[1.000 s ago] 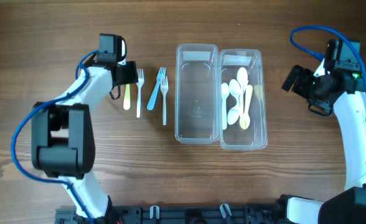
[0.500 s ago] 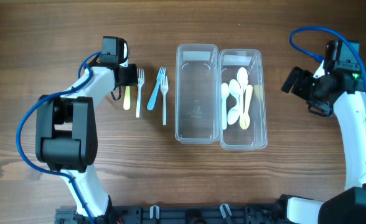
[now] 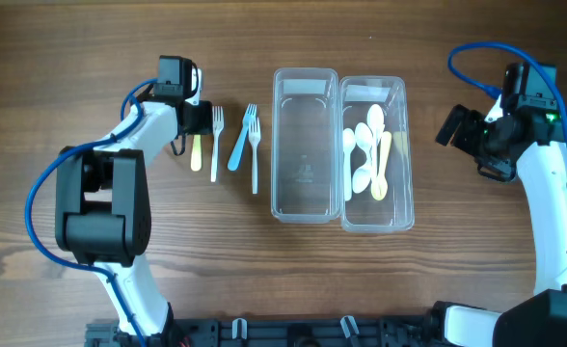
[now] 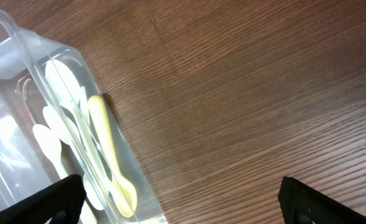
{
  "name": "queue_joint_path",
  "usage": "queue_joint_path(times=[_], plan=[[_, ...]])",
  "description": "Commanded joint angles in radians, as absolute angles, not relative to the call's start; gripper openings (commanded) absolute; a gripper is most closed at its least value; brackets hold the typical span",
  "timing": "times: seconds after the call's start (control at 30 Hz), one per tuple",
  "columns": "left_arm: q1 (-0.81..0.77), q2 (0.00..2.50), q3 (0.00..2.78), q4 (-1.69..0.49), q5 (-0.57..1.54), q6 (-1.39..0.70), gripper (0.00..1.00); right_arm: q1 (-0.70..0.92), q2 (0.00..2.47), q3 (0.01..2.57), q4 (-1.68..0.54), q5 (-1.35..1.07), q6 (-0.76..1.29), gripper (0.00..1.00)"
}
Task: Pack container
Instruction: 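Move the left gripper over the yellow fork, then grasp the yellow fork with the left gripper, drop it in left container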
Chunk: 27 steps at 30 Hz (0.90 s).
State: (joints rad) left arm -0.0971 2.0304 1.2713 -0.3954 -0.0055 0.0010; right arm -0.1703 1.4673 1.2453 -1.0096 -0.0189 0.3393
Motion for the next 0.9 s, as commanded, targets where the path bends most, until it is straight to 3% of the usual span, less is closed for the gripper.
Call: queue_joint_path(times=[0.0, 0.43, 0.87], plan=[[-0.098, 2.063, 1.268, -0.43, 0.002, 0.023, 0.13, -0.171, 1.47, 1.25, -1.01, -0.036, 0.344, 0.99], [-0.098, 2.024, 1.268, -0.533, 0.003, 0.022, 0.04, -0.171, 1.47, 1.25, -1.005, -0.076, 0.342, 0.99], [-0.191, 1.695, 1.268, -0.722, 0.076, 0.009, 0.04, -0.171, 1.47, 1.25, -1.003, -0.076, 0.342, 0.99]])
